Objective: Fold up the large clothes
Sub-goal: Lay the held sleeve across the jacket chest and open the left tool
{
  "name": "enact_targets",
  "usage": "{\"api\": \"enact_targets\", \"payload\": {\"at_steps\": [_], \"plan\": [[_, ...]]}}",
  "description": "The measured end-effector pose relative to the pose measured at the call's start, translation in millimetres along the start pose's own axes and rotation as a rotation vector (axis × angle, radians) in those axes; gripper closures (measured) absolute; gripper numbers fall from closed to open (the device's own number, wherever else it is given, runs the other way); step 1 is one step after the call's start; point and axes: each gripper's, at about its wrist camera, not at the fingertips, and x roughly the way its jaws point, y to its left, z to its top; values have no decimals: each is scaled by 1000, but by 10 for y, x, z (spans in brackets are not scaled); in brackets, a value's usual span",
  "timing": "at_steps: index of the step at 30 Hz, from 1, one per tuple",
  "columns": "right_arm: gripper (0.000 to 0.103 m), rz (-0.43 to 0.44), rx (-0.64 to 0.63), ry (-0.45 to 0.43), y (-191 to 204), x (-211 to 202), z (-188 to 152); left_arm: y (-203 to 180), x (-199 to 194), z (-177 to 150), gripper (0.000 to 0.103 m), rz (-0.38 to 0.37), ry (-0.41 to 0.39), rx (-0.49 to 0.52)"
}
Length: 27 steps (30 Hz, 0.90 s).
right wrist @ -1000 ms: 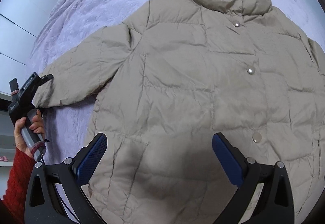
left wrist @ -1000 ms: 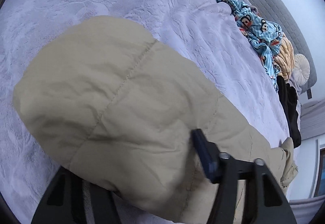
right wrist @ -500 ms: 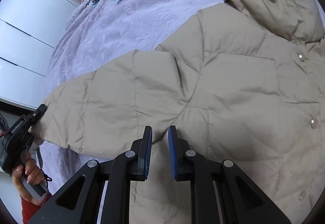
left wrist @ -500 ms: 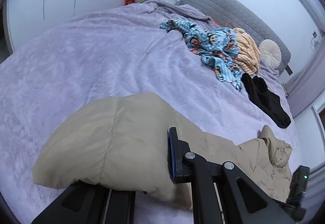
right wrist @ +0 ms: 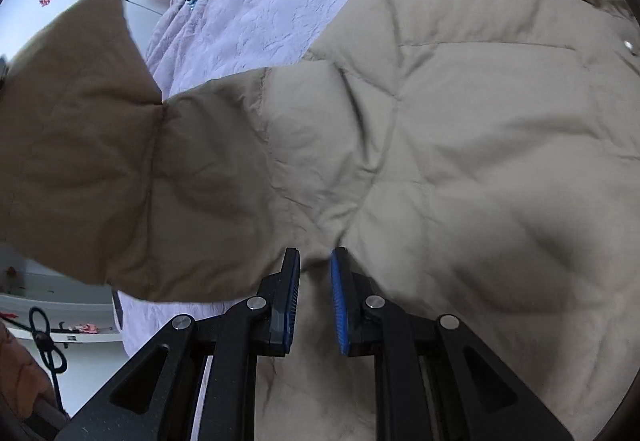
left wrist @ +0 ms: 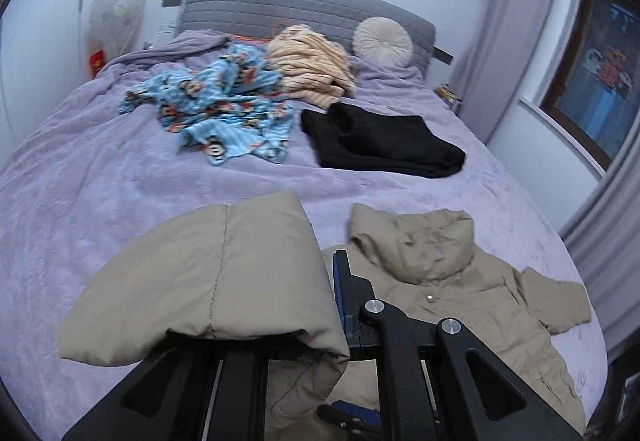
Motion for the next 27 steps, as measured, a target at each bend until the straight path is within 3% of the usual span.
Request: {"api": "enact_targets", "payload": {"at_steps": [3,6,12,16,17,19,20,21,25,26,27], "plan": [[85,-45,24,-71,-328,-479,-151,-588,301,-116,90,-78,56,102],[85,-132,73,-144,-769,-964,-320,-1052,668,-382,90,-96,150,201],[85,-240,205,-201,-1554,-1547,-624,-1399,1268,-1043,90,4,321,331],[85,-225,249,-198,-1821,-1653,-736,-1424,1355,-1263,88,63,376,358],[85,-213,251,-199,-1846,-1679,-746,-1416,1331,-1277,81,64,378,357],[85,-205,246,-200,-1894,-1683,-733,-1424,1259,-1279,9,56,365,346],[85,-203,243,-199,-1903,-1689,-730,-1432,1167,-1277,1,69,330,342],[85,-203,238,-198,-1901,-1700,-713,-1463,1073,-1275,0,80,291,346],[83,-224,198,-191,-1870,-1792,-764,-1267,681,-1210,0,72,260,293],[74,-237,177,-187,-1820,-1807,-758,-1143,585,-1168,0,76,244,262],[52,-251,155,-185,-1767,-1813,-745,-997,469,-1135,0,96,222,223]]}}
